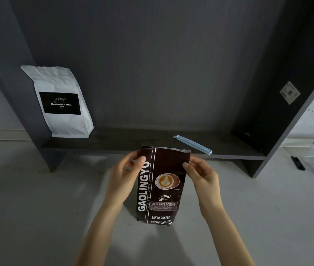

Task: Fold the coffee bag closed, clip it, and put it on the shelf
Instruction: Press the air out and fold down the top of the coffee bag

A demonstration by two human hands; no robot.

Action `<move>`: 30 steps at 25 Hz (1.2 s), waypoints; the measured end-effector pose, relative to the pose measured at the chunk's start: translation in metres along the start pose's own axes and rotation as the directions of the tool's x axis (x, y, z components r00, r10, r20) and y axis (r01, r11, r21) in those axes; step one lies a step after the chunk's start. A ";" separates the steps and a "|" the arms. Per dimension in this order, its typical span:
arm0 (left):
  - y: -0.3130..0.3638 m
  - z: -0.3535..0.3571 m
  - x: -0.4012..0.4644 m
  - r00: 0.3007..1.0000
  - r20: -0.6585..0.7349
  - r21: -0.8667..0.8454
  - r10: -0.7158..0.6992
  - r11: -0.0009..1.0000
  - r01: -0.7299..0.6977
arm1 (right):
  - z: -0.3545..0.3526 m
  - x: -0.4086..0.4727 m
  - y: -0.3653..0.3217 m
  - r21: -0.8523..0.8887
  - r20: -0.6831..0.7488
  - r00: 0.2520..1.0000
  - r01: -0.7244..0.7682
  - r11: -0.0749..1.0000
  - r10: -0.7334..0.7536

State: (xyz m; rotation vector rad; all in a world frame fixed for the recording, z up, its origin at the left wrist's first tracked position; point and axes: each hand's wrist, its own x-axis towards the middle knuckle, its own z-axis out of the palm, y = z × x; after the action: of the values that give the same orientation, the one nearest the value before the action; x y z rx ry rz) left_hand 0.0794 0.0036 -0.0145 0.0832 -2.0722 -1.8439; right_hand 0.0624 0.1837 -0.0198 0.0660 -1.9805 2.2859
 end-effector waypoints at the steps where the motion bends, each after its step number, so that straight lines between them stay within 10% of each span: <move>1: -0.001 0.001 0.000 1.000 -0.017 -0.011 -0.001 1.000 0.001 | 0.001 0.000 0.000 0.000 0.004 1.000 -0.003 1.000 0.003; 30: -0.033 -0.009 -0.008 0.987 0.115 -0.012 -0.112 0.993 0.114 | -0.005 -0.006 0.025 -0.109 0.077 0.997 -0.007 0.994 0.015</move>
State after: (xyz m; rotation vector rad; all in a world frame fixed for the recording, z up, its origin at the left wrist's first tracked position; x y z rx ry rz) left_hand 0.0832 -0.0075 -0.0478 0.0944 -2.1678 -1.9773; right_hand 0.0660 0.1853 -0.0455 0.1369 -2.1455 2.2093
